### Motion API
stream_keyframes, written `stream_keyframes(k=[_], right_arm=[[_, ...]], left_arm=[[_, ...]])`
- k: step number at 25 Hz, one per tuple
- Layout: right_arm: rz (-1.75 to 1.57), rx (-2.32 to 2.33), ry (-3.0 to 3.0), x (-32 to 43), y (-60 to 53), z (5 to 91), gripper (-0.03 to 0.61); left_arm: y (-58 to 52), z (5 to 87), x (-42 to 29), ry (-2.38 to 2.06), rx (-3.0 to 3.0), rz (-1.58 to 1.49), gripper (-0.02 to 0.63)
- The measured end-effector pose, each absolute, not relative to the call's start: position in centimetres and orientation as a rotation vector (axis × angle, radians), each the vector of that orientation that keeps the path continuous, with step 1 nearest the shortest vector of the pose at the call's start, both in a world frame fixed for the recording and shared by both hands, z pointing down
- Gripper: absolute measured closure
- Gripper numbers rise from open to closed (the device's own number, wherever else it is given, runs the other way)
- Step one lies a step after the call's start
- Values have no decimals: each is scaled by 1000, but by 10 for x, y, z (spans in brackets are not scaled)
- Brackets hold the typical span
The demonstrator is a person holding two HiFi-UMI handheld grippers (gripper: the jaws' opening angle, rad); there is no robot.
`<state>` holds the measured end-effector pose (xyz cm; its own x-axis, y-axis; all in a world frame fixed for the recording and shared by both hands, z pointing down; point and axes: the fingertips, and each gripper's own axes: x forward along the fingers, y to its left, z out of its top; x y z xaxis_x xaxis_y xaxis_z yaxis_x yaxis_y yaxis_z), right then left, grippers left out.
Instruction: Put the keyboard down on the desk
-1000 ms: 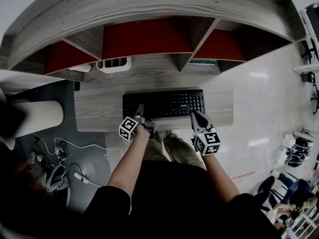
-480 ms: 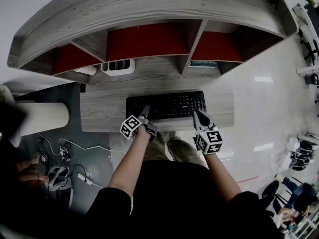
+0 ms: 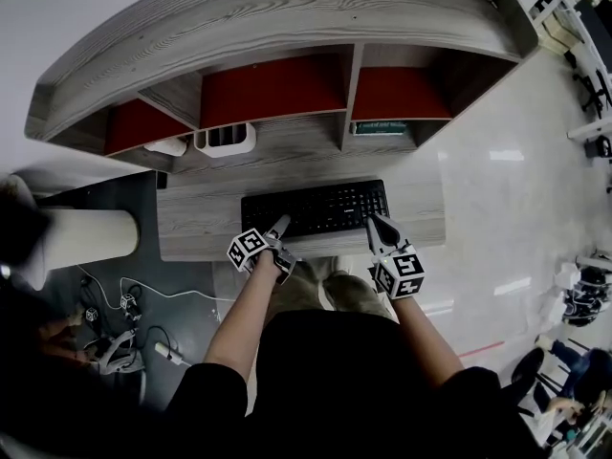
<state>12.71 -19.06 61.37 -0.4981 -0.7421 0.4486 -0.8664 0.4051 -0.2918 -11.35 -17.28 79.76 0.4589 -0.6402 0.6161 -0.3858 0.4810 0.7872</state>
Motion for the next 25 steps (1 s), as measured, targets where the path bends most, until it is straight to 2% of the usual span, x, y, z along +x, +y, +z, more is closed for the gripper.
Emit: stream_keyframes(k=[25], right_arm=[[764, 1390, -2423, 145, -185, 615, 565]], left_arm=[[-133, 784, -115, -1178, 1141, -194, 227]])
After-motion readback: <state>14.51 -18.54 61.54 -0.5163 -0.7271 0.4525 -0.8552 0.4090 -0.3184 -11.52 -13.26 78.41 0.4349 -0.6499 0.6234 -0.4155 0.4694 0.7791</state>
